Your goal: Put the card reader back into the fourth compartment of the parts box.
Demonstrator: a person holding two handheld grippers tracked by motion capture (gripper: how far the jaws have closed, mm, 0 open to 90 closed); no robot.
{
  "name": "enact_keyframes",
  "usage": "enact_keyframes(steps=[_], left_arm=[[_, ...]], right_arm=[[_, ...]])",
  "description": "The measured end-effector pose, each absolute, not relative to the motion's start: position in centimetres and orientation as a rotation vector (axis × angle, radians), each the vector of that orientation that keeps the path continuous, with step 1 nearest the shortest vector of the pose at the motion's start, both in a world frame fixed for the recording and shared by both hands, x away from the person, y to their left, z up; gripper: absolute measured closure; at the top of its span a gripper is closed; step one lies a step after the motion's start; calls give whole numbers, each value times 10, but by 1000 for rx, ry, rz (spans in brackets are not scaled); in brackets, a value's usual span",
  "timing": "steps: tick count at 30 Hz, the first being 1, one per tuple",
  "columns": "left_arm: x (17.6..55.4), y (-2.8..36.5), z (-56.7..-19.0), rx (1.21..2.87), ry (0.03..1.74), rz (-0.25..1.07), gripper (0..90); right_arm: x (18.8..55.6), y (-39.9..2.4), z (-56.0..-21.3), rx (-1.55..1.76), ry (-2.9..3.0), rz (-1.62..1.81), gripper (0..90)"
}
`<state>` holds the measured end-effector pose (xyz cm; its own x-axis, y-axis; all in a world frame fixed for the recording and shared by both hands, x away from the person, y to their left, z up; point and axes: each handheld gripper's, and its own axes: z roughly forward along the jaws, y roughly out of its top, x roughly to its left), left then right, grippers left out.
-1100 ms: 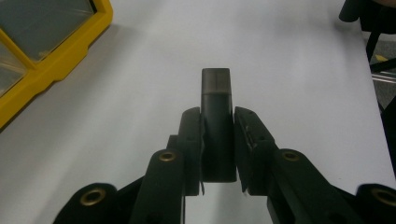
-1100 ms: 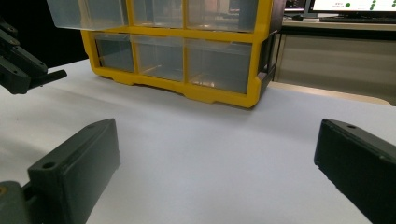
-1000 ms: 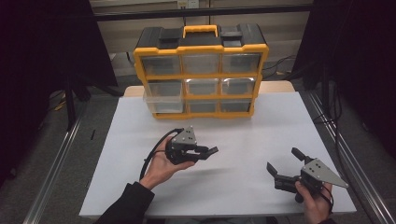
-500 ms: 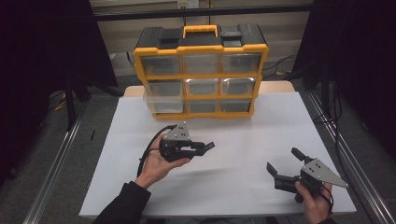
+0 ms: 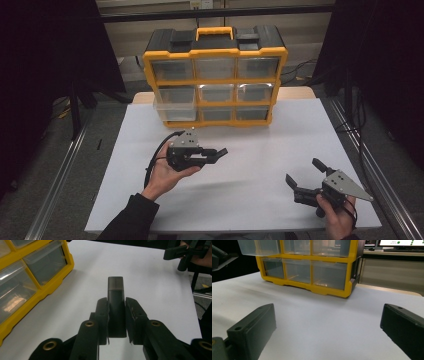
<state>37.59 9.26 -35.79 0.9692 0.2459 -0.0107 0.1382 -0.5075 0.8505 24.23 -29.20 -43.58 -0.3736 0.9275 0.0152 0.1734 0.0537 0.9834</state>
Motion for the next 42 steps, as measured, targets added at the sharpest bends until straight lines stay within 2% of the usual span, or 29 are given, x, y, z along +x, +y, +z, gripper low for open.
enact_keyframes(steps=[42], left_arm=[[388, 126, -326, 2052, 333, 203, 735]], right_arm=[[243, -292, -436, 1120, 1638, 1381, 0]])
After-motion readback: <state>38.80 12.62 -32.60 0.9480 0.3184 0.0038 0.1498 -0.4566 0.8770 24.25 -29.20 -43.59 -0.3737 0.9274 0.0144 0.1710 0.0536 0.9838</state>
